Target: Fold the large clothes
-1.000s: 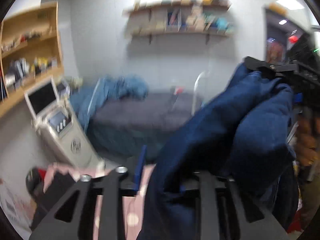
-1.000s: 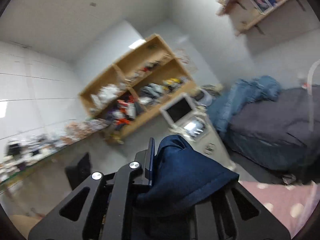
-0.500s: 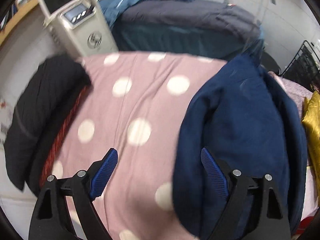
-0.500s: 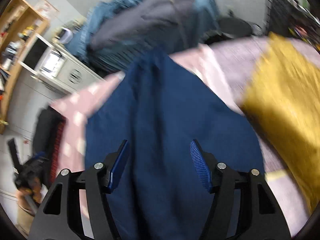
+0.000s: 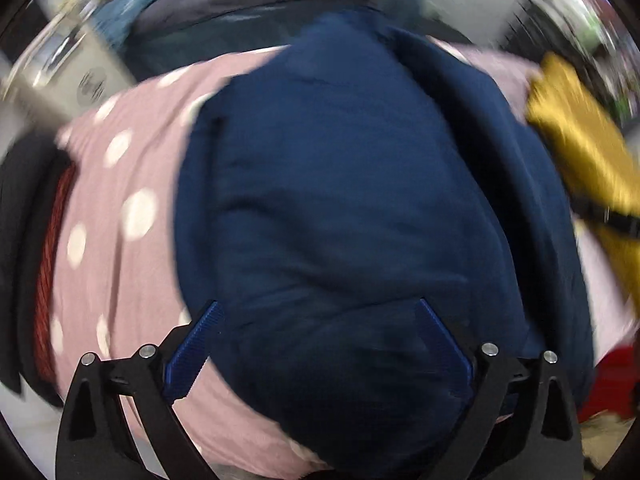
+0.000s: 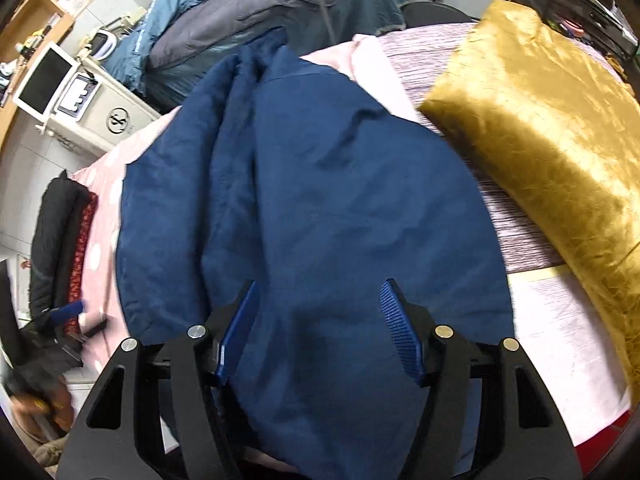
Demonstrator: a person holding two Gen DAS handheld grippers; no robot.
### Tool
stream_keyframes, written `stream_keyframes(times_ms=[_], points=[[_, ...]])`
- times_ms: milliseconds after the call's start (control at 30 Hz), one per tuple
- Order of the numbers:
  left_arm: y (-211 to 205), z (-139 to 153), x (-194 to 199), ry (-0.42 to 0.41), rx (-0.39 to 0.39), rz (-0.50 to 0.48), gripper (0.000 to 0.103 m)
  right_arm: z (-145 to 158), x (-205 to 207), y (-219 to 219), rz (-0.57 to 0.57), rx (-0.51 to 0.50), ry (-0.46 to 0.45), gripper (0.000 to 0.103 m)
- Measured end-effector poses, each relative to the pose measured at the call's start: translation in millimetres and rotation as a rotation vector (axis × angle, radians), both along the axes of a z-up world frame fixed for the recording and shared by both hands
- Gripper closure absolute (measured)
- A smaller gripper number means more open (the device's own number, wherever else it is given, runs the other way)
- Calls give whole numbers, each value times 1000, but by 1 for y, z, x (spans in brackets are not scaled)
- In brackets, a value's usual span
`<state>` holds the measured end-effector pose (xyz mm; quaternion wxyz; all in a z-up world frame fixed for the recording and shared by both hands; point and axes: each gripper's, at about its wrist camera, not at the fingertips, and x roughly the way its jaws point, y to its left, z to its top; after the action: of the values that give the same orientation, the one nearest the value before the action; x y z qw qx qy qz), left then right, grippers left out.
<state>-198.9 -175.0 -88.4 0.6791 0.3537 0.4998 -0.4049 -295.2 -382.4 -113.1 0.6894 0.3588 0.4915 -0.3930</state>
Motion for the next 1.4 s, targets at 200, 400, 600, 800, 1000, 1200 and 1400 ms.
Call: stream_keyframes(times_ms=[200, 400, 600, 800, 1000, 1200, 1400], points=[[-35, -74, -79, -178, 217, -223, 18, -4, -24, 12, -14, 7, 26, 38], [-20, -86, -74, -166, 216, -154, 59, -9, -77, 16, -130, 26, 39, 38], [-2, -55, -43, -87, 154, -23, 95, -20, -84, 20, -157, 61, 30, 38], [29, 5, 10, -119, 55, 100, 97, -17, -65, 25, -101, 41, 31, 38], [77, 82, 146, -345, 12, 255, 98, -16, -54, 29, -67, 31, 56, 38], [91, 89, 321, -469, 143, 489, 93, -11, -50, 35, -51, 5, 92, 38], [113, 79, 412, -237, 116, 872, 38, -3, -65, 46, -84, -20, 133, 37]])
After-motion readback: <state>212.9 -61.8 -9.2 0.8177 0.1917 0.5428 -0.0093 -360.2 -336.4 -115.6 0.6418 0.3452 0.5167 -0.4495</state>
